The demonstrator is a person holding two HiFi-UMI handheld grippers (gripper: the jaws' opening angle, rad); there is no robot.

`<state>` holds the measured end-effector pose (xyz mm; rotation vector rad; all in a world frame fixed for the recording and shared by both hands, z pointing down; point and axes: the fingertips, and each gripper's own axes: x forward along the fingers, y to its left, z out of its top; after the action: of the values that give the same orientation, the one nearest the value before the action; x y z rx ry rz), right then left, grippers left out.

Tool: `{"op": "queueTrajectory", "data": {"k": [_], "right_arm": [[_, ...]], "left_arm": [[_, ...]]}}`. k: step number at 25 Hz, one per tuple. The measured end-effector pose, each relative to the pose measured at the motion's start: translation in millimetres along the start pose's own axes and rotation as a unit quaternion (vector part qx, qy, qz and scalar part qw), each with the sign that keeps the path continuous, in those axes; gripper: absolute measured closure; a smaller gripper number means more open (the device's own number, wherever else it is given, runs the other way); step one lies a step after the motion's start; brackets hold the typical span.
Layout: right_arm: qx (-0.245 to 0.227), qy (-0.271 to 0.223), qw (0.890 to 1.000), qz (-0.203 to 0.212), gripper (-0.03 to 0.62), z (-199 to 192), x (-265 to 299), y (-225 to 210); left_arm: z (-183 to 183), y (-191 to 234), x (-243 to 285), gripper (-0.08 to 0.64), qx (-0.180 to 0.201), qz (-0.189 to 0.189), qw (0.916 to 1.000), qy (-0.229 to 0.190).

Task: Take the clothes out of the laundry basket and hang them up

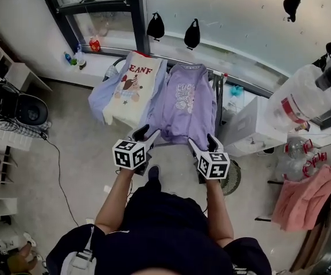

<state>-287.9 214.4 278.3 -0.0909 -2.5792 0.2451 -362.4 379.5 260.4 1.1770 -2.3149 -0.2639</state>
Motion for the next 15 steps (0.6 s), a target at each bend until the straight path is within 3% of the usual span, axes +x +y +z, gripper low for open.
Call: {"op": "queueTrajectory", "data": {"k": [5,9,15], "right_arm": [[-0.033,-0.028,0.999,0.012,0.241,-8.9,-60.3,12.6],[-0.013,-0.053,0.998,0.020,0.264,-18.2,-91.7,14.3],[-0.023,-0.051,0.997,0.055,0.264,-28.6,-121.8,37.8]], "left_arm": [[-19.6,-42.8,-49.9,0.342,0.019,0.035,0.9991,-0.013],[-31.4,-68.7,-85.8,0.342,0.035,0.062,0.9971,-0.028],[-49.4,-90.4,-122.0,0.342,0.021,0.078,0.9964,-0.026]]}}
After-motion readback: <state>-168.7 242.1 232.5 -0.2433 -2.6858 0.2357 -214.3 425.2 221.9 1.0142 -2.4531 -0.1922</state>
